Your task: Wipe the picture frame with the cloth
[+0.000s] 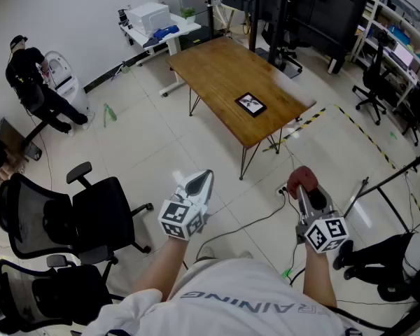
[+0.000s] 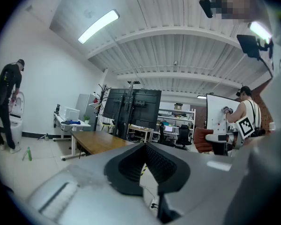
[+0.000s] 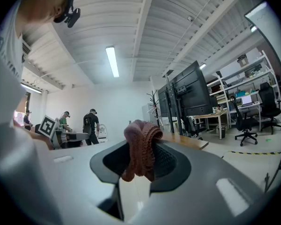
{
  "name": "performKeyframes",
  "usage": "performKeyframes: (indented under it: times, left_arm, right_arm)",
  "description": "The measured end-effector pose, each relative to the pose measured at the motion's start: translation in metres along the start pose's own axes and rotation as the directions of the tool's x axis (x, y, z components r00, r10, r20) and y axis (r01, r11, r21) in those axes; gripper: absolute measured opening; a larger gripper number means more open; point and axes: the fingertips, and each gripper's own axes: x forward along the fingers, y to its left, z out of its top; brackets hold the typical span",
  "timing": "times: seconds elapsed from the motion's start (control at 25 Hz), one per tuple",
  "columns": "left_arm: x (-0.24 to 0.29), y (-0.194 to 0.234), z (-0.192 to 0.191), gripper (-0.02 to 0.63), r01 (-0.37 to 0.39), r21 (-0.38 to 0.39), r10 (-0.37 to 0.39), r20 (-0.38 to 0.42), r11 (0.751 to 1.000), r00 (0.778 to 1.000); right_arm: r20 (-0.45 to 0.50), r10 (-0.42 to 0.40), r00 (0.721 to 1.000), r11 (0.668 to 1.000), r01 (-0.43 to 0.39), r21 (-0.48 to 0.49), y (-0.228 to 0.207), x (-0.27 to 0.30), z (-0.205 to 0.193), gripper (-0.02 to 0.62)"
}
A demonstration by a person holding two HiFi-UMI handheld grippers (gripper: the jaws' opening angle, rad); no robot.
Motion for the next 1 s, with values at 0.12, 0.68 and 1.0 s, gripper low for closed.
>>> performKeyframes:
  times: [0.12, 0.68, 1.0]
  left_arm:
    - [0.004, -0.011, 0.0, 0.003, -0.015, -0.003, 0.015, 0.005, 1.0, 1.0]
    - [0.01, -0.022, 0.003, 0.003, -0.114, -0.032, 0.116, 0.062, 0.993, 0.991]
    - [0.055, 0.017, 0.007, 0.003, -0.073, -0.032, 0.075, 0.051, 0.997, 0.996]
  right_arm:
    - [-0.002, 0.011, 1.0, 1.0, -0.011, 0.009, -0.011, -0.006, -0.001, 0.12]
    - [-0.021, 0.103, 0.994, 0.995, -0.103, 0.007, -0.039, 0.01, 0.001, 0.12]
    - [-0.029, 0.076, 0.997, 0.997, -0.076, 0.01, -0.046, 0.061, -0.001, 0.12]
